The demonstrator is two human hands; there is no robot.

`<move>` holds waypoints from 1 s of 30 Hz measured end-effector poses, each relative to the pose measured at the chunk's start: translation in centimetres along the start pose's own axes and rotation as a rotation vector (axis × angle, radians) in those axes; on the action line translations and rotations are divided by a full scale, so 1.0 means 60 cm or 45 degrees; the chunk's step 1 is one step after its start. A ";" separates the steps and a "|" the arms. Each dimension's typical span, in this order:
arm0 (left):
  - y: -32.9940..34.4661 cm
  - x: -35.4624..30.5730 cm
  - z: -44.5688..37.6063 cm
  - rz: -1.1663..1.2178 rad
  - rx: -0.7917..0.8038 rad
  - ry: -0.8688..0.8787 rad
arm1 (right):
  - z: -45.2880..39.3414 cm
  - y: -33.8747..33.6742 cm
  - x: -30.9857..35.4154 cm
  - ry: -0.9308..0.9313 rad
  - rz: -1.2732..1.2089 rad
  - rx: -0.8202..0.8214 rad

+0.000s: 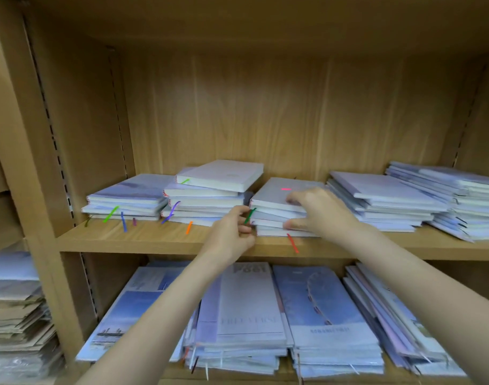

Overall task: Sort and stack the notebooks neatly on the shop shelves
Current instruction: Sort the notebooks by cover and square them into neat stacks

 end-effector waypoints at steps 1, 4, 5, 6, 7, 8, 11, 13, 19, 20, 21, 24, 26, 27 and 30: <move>0.000 0.004 -0.004 0.006 0.003 -0.024 | 0.001 0.000 -0.011 -0.013 0.023 0.027; 0.011 0.010 -0.016 -0.006 0.069 -0.048 | 0.030 -0.003 -0.065 0.114 -0.042 0.175; 0.019 0.010 -0.019 -0.025 0.108 -0.048 | 0.041 -0.002 -0.078 0.174 -0.105 0.226; 0.026 0.010 -0.024 -0.048 0.142 -0.043 | 0.050 0.000 -0.085 0.216 -0.169 0.267; 0.033 0.008 -0.027 -0.071 0.174 -0.044 | 0.055 0.002 -0.088 0.239 -0.222 0.284; 0.039 0.007 -0.031 -0.073 0.197 -0.041 | 0.057 0.002 -0.090 0.257 -0.261 0.285; 0.044 0.003 -0.039 -0.027 0.208 -0.073 | 0.061 0.006 -0.090 0.320 -0.392 0.269; 0.042 0.005 -0.038 0.000 0.175 -0.120 | 0.064 0.007 -0.088 0.341 -0.450 0.284; 0.022 -0.002 -0.020 0.084 0.023 -0.064 | 0.071 0.004 -0.108 0.437 -0.620 0.333; 0.016 -0.003 -0.013 0.105 -0.013 -0.048 | 0.073 0.003 -0.110 0.435 -0.633 0.338; 0.011 -0.002 -0.005 0.134 -0.050 -0.035 | 0.075 0.003 -0.112 0.436 -0.671 0.335; -0.004 0.001 0.015 0.257 -0.138 -0.036 | 0.085 -0.004 -0.116 0.510 -0.827 0.308; -0.003 -0.005 0.014 0.284 -0.094 -0.044 | 0.083 -0.011 -0.122 0.555 -0.800 0.227; -0.001 -0.009 0.010 0.284 -0.049 -0.045 | 0.080 -0.014 -0.122 0.558 -0.730 0.187; -0.018 -0.014 -0.005 0.224 -0.019 -0.046 | 0.067 -0.025 -0.101 0.429 -0.250 0.183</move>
Point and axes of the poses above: each hand's wrist, its own z-axis away from the middle knuckle, its own y-axis out of the palm, x = y × z, the point moved 8 cm from there along -z, towards the middle knuckle, and after that the axes turned 15 degrees about -x, right-handed, at the moved point
